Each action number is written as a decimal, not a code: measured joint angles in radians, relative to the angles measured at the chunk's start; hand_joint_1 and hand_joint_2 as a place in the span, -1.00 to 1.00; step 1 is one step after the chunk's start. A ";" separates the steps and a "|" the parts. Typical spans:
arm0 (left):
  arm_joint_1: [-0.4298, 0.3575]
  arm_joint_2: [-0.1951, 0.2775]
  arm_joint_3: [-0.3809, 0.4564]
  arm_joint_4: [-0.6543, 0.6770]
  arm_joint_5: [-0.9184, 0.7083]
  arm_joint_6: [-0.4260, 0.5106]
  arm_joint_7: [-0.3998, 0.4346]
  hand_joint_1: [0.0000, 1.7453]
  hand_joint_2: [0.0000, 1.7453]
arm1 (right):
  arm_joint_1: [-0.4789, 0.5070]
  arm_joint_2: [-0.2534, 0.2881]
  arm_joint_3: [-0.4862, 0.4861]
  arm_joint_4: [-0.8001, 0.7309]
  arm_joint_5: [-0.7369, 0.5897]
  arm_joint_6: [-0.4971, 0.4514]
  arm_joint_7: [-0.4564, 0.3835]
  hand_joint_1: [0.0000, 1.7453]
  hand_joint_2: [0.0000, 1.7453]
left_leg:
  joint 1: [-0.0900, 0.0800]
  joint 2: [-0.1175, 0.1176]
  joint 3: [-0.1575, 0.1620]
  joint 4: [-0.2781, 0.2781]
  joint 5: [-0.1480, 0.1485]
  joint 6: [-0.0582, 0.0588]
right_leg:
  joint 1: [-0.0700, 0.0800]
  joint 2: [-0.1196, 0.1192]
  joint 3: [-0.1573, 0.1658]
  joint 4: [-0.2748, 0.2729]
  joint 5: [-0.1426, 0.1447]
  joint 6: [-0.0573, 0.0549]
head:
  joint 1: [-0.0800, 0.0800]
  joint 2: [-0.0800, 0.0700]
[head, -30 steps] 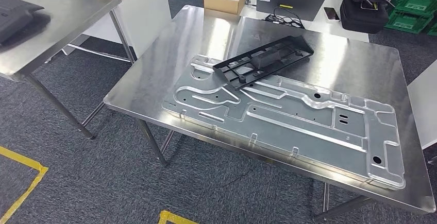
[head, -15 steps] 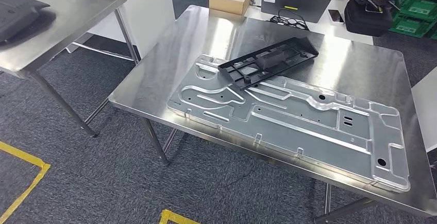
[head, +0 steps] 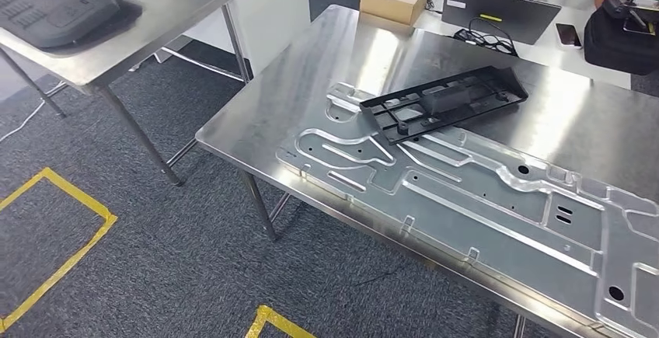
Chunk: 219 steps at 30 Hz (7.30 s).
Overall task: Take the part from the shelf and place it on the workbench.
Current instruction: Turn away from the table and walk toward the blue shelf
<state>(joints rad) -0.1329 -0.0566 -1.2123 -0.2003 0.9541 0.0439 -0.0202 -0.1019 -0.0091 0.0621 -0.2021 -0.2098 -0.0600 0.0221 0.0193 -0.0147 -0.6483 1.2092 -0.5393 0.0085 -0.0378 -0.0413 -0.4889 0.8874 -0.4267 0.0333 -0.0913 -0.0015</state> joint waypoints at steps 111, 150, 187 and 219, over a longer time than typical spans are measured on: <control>-0.005 0.014 0.000 0.001 0.000 -0.003 -0.001 -1.00 0.00 | 0.005 0.011 0.024 -0.014 -0.001 0.003 0.001 -1.00 -1.00 | 0.037 0.003 -0.033 0.036 0.022 -0.004 | -0.022 0.042 0.002 0.017 -0.026 0.019 | -0.011 0.000; -0.030 0.109 -0.077 0.002 -0.095 0.042 0.311 -1.00 1.00 | -0.022 0.108 0.321 -0.021 0.026 0.357 -0.157 -1.00 -1.00 | -0.063 0.100 0.123 -0.276 0.110 0.061 | 0.029 -0.068 -0.021 0.067 -0.058 0.001 | -0.039 0.000; -0.022 0.109 -0.076 0.001 -0.106 0.031 0.317 -1.00 1.00 | -0.032 0.099 0.457 -0.028 -0.049 0.371 -0.166 -1.00 -1.00 | -0.048 0.016 0.130 -0.310 0.140 0.075 | 0.030 0.029 -0.093 0.266 -0.185 0.011 | -0.040 0.000; -0.021 0.101 -0.076 0.001 -0.128 0.022 0.322 -1.00 1.00 | -0.029 0.084 0.568 -0.034 -0.151 0.378 -0.178 -1.00 -1.00 | -0.040 -0.003 0.138 -0.318 0.148 0.071 | 0.026 0.031 -0.107 0.326 -0.205 0.004 | -0.036 0.000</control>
<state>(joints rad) -0.1534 0.0440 -1.2886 -0.1991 0.8264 0.0663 0.3021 -0.1314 0.0752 0.6302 -0.2359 -0.3610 0.3182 -0.1557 -0.0205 -0.0176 -0.5106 0.8915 -0.3915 0.0798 -0.0114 -0.0104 -0.5959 1.2132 -0.6313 0.0377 -0.1269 -0.0012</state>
